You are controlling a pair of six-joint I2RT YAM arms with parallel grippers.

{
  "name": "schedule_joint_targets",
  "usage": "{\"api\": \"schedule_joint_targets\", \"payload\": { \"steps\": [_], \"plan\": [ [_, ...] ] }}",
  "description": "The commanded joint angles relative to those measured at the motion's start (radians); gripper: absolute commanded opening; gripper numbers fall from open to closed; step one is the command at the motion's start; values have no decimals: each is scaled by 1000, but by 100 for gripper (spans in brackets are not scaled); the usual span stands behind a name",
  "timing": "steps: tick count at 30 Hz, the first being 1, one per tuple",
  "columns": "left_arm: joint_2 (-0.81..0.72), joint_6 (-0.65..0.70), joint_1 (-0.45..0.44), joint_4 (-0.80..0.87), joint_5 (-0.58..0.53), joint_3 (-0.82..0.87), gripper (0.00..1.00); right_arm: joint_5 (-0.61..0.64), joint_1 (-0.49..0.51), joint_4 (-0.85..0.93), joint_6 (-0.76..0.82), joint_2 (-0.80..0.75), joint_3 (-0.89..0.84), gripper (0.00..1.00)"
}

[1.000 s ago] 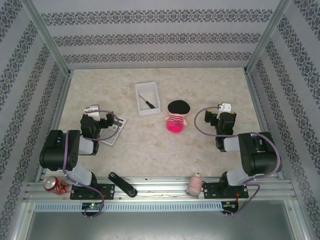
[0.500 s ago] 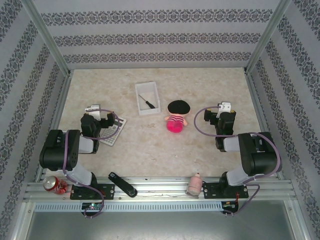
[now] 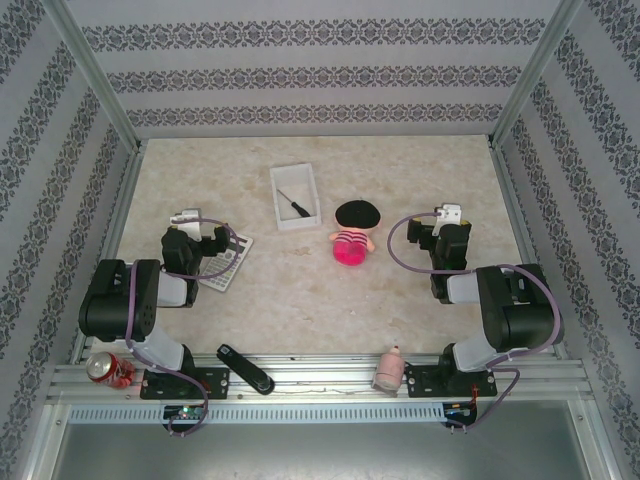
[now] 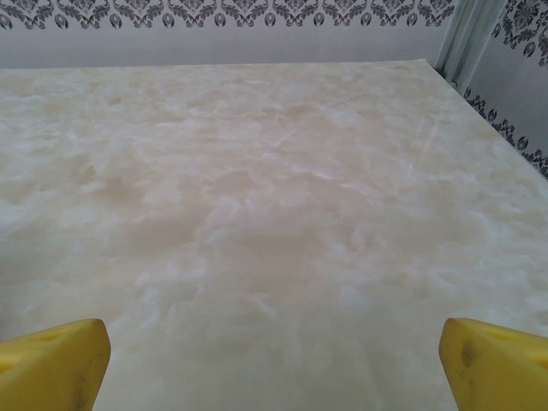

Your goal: Put the screwdriver in the bin

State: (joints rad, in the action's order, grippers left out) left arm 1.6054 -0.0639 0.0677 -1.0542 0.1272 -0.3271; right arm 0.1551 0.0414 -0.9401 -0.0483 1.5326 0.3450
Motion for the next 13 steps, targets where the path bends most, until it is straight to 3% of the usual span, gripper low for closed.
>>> {"api": "schedule_joint_targets", "payload": {
  "steps": [1,13],
  "plan": [
    [-13,12,9,13,15,-11,99,-19,-2,-36,7,0,19,98],
    [-13,11,9,13,15,-12,99,-21,0,-37,11,0,18,98]
  ]
}}
